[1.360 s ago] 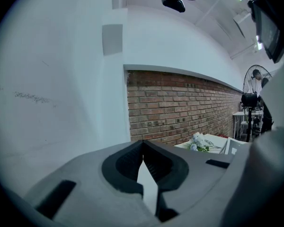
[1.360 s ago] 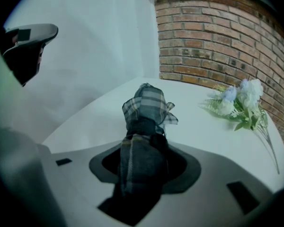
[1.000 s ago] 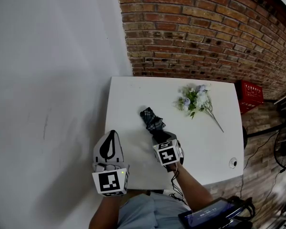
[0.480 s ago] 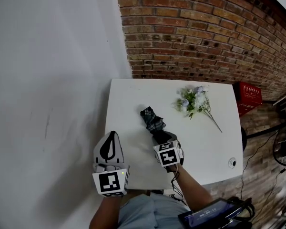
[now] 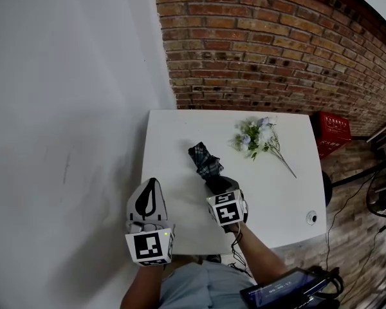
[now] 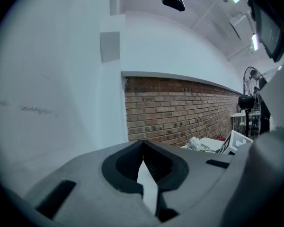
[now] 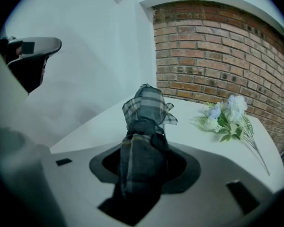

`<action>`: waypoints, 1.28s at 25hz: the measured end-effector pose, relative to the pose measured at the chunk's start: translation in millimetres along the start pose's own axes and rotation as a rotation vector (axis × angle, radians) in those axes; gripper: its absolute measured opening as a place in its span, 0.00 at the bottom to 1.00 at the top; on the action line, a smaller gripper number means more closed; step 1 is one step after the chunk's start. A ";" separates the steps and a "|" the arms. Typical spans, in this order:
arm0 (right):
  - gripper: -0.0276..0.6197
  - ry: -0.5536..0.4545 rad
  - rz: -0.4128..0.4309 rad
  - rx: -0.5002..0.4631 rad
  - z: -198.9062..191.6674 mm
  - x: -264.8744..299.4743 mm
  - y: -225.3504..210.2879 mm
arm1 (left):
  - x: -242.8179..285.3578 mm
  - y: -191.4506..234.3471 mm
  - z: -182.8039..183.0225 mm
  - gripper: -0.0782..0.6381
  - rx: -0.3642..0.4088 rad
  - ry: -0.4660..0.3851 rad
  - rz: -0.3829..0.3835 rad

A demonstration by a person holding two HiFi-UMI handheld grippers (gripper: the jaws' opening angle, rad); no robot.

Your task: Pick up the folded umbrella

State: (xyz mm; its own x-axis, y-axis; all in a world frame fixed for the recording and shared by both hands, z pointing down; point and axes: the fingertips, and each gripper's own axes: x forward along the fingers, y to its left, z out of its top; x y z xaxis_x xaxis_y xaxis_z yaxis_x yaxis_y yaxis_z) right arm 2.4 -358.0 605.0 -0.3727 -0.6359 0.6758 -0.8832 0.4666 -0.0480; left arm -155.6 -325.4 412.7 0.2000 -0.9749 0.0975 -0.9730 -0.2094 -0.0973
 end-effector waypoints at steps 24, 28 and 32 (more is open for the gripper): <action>0.33 -0.215 -0.043 -0.022 50.6 -87.0 -5.3 | -30.4 -26.5 32.3 0.12 0.029 -0.071 -0.026; 0.33 -0.252 -0.046 -0.027 58.4 -107.4 -5.9 | -37.9 -30.9 39.3 0.12 0.034 -0.085 -0.017; 0.33 -0.290 -0.052 -0.037 65.6 -125.7 -7.1 | -44.1 -34.5 47.2 0.12 0.037 -0.100 -0.010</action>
State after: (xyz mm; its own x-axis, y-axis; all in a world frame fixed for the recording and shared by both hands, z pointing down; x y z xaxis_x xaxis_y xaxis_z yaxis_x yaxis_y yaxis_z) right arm 36.9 -321.7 472.2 -0.3977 -0.8059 0.4385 -0.8943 0.4474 0.0112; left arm -125.4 -278.7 365.0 0.2224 -0.9750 -0.0005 -0.9663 -0.2203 -0.1332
